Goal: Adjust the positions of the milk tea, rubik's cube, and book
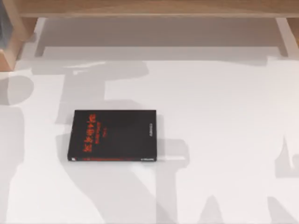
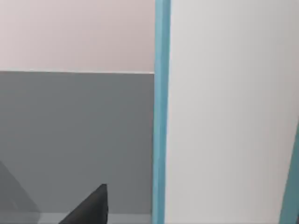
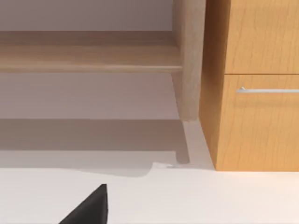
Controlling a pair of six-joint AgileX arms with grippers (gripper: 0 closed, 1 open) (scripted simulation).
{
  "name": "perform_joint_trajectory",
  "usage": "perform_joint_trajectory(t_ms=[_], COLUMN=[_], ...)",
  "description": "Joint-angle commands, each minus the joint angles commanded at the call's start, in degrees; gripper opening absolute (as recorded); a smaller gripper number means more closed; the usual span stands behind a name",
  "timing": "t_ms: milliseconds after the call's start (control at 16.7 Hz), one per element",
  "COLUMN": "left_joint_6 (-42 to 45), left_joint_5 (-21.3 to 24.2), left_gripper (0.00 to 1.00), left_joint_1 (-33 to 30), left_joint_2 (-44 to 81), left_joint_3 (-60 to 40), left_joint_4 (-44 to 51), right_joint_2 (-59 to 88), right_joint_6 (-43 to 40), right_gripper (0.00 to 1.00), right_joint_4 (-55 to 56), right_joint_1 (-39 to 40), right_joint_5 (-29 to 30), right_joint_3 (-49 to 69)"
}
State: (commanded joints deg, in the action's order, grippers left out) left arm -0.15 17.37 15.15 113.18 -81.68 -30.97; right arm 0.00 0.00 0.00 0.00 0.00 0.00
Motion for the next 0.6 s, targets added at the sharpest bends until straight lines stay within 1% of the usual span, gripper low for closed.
perform_joint_trajectory(t_ms=[240,480,600], left_joint_6=[-0.05,-0.04,-0.04], left_joint_5=[1.04,1.1,1.1], left_gripper=[1.0,1.0,0.85], left_joint_1=[0.96,0.99,0.99], left_joint_2=[4.51,4.96,4.96], left_joint_3=[-2.96,-3.33,-3.33], left_joint_4=[-1.47,-1.63,-1.63], right_joint_2=[0.0,0.0,0.0], right_joint_6=[0.0,0.0,0.0], right_gripper=[1.0,1.0,1.0], right_joint_4=[0.0,0.0,0.0], right_joint_1=[0.0,0.0,0.0], right_joint_5=[0.0,0.0,0.0], right_joint_3=[0.0,0.0,0.0])
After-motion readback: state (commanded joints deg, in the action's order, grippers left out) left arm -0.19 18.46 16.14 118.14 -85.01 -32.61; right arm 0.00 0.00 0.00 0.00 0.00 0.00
